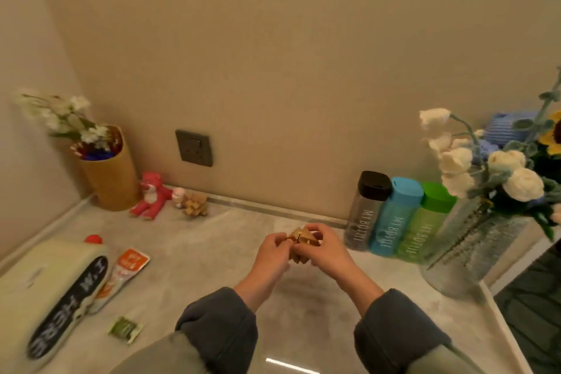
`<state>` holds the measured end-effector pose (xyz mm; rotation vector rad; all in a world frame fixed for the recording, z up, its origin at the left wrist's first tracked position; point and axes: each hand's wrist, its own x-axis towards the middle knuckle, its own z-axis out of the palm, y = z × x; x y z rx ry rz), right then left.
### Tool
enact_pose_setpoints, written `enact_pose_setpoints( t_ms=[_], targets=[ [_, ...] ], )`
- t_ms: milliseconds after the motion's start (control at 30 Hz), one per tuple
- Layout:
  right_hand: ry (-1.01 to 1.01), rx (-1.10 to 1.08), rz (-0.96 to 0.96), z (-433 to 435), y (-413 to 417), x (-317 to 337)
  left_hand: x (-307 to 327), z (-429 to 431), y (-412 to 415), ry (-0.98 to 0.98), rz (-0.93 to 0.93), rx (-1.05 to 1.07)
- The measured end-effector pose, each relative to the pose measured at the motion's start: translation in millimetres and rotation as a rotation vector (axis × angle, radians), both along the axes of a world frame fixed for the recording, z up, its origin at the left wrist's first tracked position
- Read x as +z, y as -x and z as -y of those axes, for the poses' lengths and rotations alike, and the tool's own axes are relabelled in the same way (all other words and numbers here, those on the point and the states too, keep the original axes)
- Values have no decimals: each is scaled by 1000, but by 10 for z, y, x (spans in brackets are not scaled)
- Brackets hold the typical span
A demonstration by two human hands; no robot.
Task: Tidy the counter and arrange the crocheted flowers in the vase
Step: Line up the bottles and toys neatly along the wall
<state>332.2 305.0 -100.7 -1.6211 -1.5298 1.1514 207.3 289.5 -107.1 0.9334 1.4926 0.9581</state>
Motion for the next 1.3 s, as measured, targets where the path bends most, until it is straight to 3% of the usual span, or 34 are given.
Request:
enact_pose_setpoints(
  t_ms=[333,600,867,1300],
  targets=[
    [-73,17,6,-625,1268,-116,-104,-607,1253,-24,-7,78],
    [-155,4,148,-987,1858,-394,-310,-1053,1964,-43,-91,447],
    [-199,-38,341,-1236,2124,-618,-453,-1269,2156,7,1,328],
    [-209,-90,433,-1331,2141,-717,-479,-1306,2036,39,55,274]
  ],
)
